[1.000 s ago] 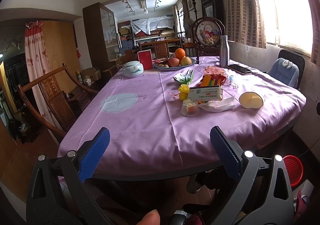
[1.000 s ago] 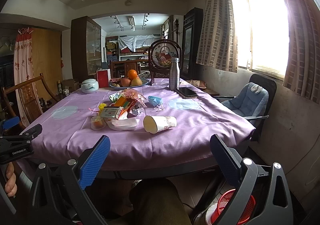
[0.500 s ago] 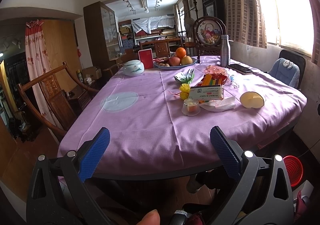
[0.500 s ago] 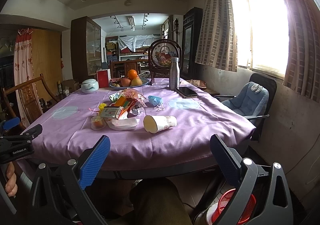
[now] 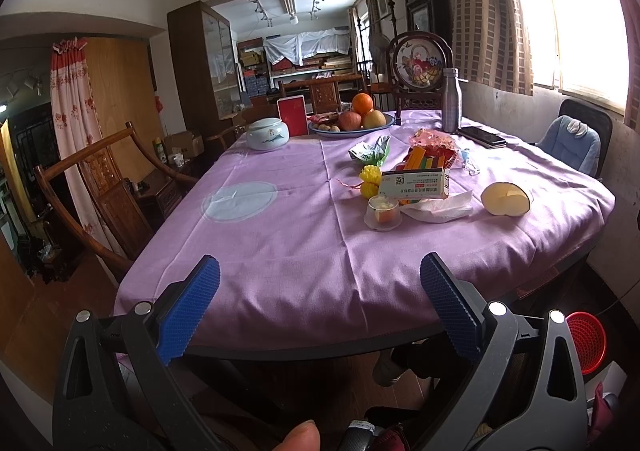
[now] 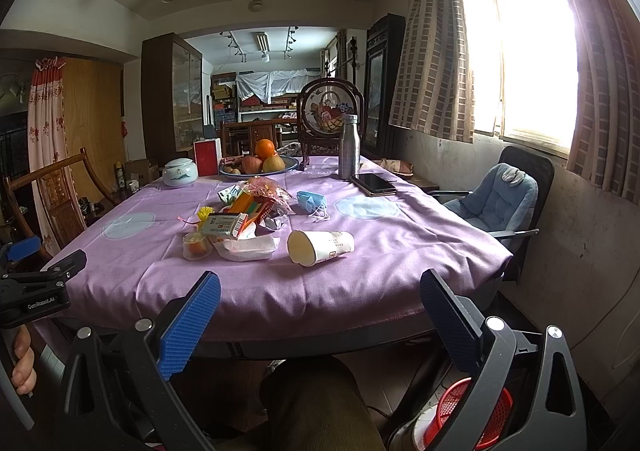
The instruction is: Collect trash
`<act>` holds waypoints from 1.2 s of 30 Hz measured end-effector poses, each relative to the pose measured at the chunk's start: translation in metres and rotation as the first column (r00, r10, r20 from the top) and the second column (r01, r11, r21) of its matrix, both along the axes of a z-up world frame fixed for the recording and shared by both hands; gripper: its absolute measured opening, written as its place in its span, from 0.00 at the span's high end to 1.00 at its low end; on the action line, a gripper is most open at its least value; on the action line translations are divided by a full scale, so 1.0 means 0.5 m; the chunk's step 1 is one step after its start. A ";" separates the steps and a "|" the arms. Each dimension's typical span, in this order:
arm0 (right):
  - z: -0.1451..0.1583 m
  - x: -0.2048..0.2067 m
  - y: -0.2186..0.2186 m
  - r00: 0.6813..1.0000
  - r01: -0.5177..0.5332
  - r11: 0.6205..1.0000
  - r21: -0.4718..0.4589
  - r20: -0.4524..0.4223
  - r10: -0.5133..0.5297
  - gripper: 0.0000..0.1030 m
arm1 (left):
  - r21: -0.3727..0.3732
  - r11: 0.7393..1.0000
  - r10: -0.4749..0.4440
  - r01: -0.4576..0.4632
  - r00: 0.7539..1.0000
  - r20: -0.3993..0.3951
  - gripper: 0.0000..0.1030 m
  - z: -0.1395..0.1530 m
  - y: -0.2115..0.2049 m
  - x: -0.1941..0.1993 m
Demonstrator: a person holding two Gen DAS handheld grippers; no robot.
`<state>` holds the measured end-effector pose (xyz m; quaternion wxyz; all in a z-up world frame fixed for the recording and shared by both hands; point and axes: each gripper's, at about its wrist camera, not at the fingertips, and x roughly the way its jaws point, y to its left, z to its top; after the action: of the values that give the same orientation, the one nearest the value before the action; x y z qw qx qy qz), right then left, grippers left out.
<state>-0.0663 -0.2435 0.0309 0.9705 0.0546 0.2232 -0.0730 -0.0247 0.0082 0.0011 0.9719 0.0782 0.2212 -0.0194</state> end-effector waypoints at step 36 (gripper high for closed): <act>-0.059 0.015 -0.026 0.998 0.020 0.999 0.039 -0.060 -0.018 0.05 | -0.035 0.999 -0.031 0.027 0.991 -0.133 0.06 -0.066 0.009 0.056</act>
<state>-0.0589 -0.2566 0.0013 0.9614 0.0738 0.2531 -0.0793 0.0034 0.0125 -0.0317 0.9557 0.0640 0.2841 -0.0424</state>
